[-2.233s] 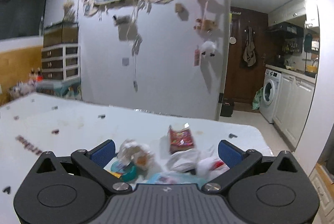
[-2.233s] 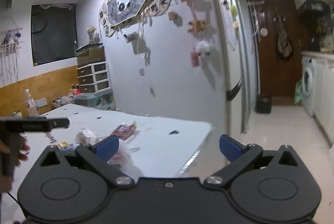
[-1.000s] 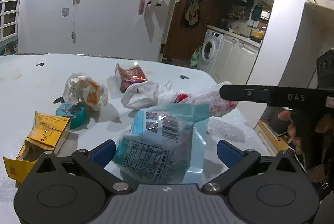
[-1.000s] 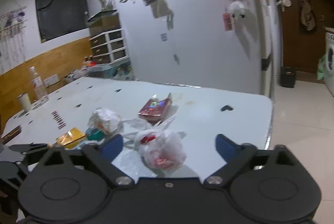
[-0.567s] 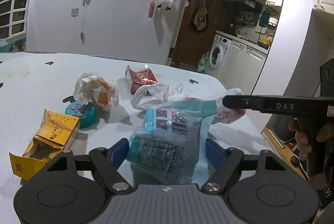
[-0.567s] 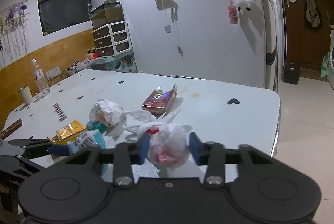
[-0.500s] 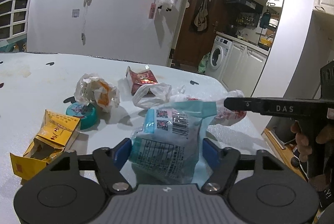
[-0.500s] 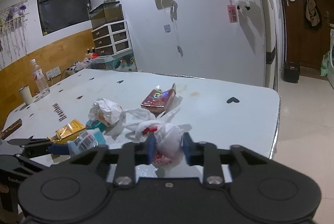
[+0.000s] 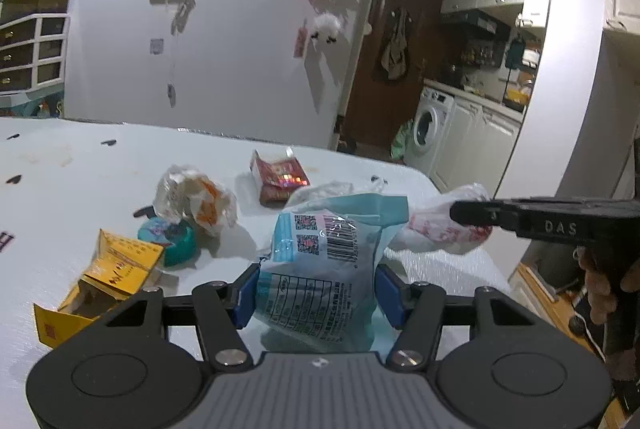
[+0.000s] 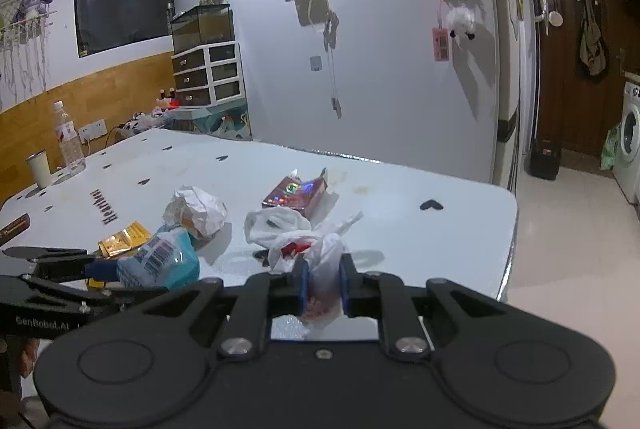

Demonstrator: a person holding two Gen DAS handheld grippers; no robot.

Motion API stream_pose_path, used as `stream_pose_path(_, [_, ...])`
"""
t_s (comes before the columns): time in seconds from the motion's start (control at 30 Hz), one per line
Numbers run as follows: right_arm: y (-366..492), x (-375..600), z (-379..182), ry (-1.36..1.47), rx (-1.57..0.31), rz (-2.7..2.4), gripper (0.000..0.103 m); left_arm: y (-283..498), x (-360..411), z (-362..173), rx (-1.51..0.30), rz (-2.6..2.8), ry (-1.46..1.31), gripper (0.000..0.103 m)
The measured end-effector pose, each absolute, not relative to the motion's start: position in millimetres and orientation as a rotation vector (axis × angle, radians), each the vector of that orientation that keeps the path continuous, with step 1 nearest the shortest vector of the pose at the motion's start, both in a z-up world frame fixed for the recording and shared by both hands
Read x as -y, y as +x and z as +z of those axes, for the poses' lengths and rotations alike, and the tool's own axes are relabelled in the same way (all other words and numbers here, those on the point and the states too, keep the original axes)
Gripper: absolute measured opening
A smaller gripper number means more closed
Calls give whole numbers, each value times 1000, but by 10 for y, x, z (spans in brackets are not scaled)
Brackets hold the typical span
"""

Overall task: Collect trash
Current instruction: 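Grasp the teal snack bag with the left tool while the right tool grasps the white plastic bag, then carry the teal bag and white bag with both tools over the yellow bin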

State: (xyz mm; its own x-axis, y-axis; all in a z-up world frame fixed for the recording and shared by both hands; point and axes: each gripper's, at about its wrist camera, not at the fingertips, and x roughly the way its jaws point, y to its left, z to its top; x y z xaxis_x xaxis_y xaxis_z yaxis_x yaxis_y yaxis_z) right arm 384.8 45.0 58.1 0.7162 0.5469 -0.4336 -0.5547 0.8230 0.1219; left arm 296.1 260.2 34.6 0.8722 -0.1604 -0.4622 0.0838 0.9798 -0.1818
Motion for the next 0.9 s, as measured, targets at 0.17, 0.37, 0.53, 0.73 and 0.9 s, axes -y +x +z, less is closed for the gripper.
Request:
stream_pose_path(0.17, [3750,-454,578,-71,-497,655,16,2954,-2541,361,-493,-110,-114,60])
stream_pose_path(0.37, [3657,-452,569,-79,-520,702,49,2959,-2523,354,-497,-94,-102,60])
stream_pose_path(0.53, [3799,-555,564,-88,-532,673,58,2948,-2561,353,-494,-65,-114,60])
stream_pose_path(0.73, [3934,-670,420,-123,-572,679,57,2955,-2574,355,-499,-41,-112,60])
stream_pose_path(0.9, [3873,-679,386,-137,-545,685,34,2929,-2565,383,-487,-14,-107,60])
